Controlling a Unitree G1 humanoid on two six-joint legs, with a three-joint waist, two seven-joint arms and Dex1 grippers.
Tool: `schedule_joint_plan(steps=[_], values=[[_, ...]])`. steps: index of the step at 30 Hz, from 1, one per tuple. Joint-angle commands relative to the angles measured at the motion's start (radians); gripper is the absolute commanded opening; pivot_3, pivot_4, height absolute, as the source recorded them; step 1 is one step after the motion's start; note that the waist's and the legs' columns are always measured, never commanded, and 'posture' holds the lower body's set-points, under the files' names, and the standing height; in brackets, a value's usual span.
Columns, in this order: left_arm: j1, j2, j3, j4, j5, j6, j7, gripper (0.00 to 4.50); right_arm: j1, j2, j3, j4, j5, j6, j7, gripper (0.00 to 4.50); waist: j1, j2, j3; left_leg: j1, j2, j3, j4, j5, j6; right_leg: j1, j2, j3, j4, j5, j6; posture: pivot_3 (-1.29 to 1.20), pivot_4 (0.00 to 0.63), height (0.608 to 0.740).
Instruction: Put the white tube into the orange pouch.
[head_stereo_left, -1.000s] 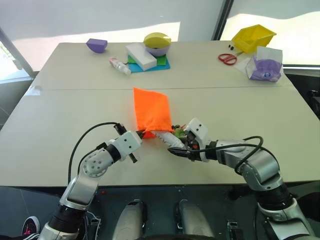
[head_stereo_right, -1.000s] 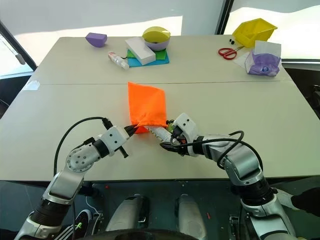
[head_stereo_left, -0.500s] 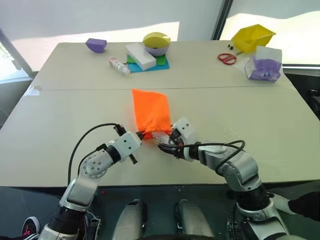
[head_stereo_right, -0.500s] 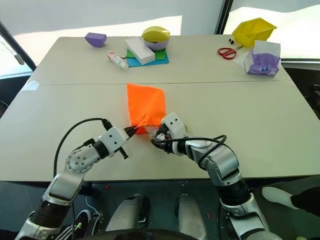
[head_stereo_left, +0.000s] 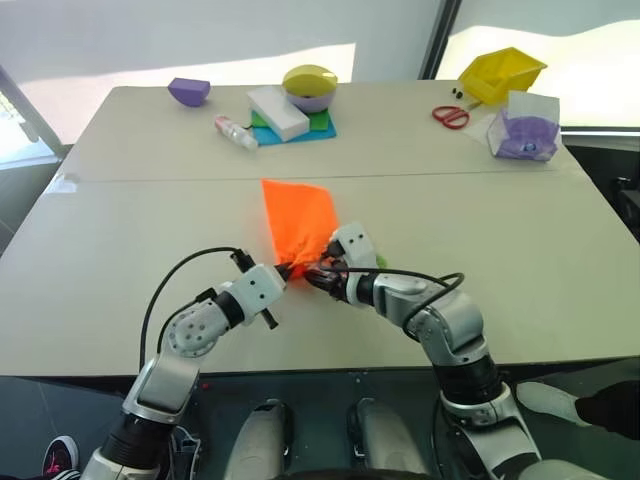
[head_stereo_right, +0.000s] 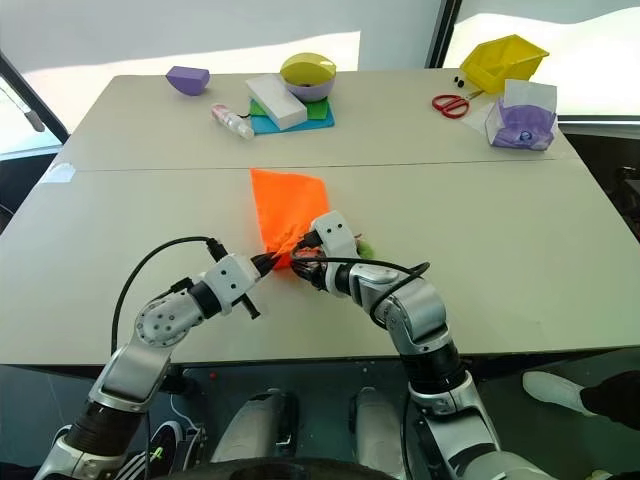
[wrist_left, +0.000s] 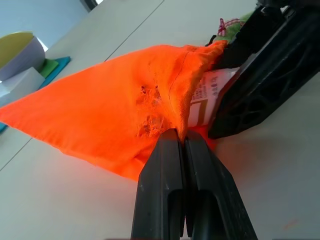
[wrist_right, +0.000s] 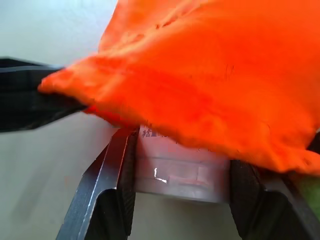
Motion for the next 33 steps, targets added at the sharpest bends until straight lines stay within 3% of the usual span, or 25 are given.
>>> schedule_joint_plan(steps=[1, 17, 21, 26, 27, 33], values=[[-0.002, -0.007, -0.011, -0.036, -0.014, -0.012, -0.005, 0.0, -0.055, 0.06, -0.036, 0.054, -0.011, -0.035, -0.042, 1.82, 0.0, 0.0, 0.0, 0.0, 0.0, 0.0, 0.0, 0.0, 0.0, 0.0, 0.0, 0.0, 0.0, 0.0, 0.0, 0.0, 0.15, 0.74], [0.013, -0.011, -0.012, -0.045, -0.011, -0.008, 0.0, 0.0, -0.1, 0.162, -0.084, 0.179, -0.023, -0.141, -0.07, 1.82, -0.002, 0.0, 0.0, 0.0, 0.0, 0.0, 0.0, 0.0, 0.0, 0.0, 0.0, 0.0, 0.0, 0.0, 0.0, 0.0, 0.15, 0.74], [0.012, -0.012, -0.012, -0.044, -0.012, -0.007, 0.0, 0.0, -0.101, 0.206, -0.141, 0.184, 0.03, -0.089, -0.074, 1.82, -0.002, 0.001, 0.0, 0.0, 0.0, 0.0, 0.0, 0.0, 0.0, 0.0, 0.0, 0.0, 0.0, 0.0, 0.0, 0.0, 0.15, 0.74], [0.014, -0.011, -0.013, -0.04, -0.008, -0.008, 0.001, 0.0, -0.084, 0.147, -0.056, 0.133, 0.002, -0.108, -0.017, 4.21, 0.001, 0.001, 0.0, 0.0, 0.0, 0.0, 0.0, 0.0, 0.0, 0.0, 0.0, 0.0, 0.0, 0.0, 0.0, 0.0, 0.15, 0.74], [0.015, -0.011, -0.013, -0.041, -0.008, -0.009, 0.0, 0.0, -0.079, 0.127, -0.043, 0.105, 0.018, -0.098, 0.014, 4.46, 0.002, 0.001, 0.0, 0.0, 0.0, 0.0, 0.0, 0.0, 0.0, 0.0, 0.0, 0.0, 0.0, 0.0, 0.0, 0.0, 0.15, 0.74], [0.017, -0.005, -0.004, -0.034, -0.006, -0.013, -0.002, 0.0, -0.044, -0.023, -0.001, -0.082, 0.118, 0.031, 0.166, 4.46, -0.002, 0.001, 0.0, -0.001, 0.0, 0.0, -0.001, 0.0, 0.0, -0.001, 0.0, 0.0, -0.001, 0.0, 0.0, 0.0, 0.15, 0.74]])
